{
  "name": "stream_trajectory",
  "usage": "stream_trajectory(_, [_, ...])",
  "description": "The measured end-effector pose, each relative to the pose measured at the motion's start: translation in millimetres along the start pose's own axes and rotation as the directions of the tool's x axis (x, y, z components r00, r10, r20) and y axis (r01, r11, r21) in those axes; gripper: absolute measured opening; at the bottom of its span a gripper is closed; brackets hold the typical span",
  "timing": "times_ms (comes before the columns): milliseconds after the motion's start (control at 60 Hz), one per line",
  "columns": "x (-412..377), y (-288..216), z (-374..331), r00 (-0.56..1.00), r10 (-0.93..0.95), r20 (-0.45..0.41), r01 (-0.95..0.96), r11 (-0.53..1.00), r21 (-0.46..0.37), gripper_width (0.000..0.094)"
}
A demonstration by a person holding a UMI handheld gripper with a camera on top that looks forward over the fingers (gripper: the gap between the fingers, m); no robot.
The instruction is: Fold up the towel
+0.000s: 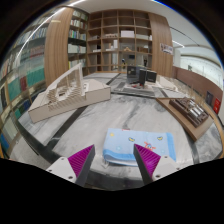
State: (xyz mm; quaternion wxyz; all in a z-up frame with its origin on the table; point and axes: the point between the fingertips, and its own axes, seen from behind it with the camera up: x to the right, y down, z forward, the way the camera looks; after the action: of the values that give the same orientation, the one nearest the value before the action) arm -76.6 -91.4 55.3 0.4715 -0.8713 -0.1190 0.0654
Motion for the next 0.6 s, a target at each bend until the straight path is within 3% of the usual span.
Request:
stream_trajectory(133, [-24, -6, 58, 0.999, -0.053, 0.001, 0.053, 0.998, -0.040, 0.0771])
stream_trajectory(233, [-32, -3, 88, 0.991, -0.135, -0.011, 0.134, 0.988, -0.075, 0.0594])
stream_trajectory(300, [-27, 9, 104, 0.984, -0.176, -0.042, 0.170, 0.978, -0.119, 0.0593])
stream_trajectory(317, [-28, 12, 106, 0.983, -0.180, -0.038, 0.174, 0.976, -0.128, 0.0638])
stream_trajectory(333, [-30, 7, 108, 0.985, -0.166, -0.035, 0.162, 0.981, -0.104, 0.0579])
stream_trajectory(467, [-24, 9, 112, 0.994, -0.093, -0.051, 0.087, 0.990, -0.108, 0.0421])
stream_trajectory(517, [-10, 9, 114, 0.990, -0.102, -0.100, 0.092, 0.991, -0.096, 0.0135])
stream_trajectory(533, [-7, 8, 113, 0.988, -0.107, -0.113, 0.096, 0.991, -0.095, 0.0137])
stream_trajectory(550, [-5, 8, 115, 0.986, -0.115, -0.125, 0.104, 0.991, -0.090, 0.0037])
stream_trajectory(600, [-6, 7, 115, 0.983, -0.132, -0.128, 0.122, 0.989, -0.080, 0.0029])
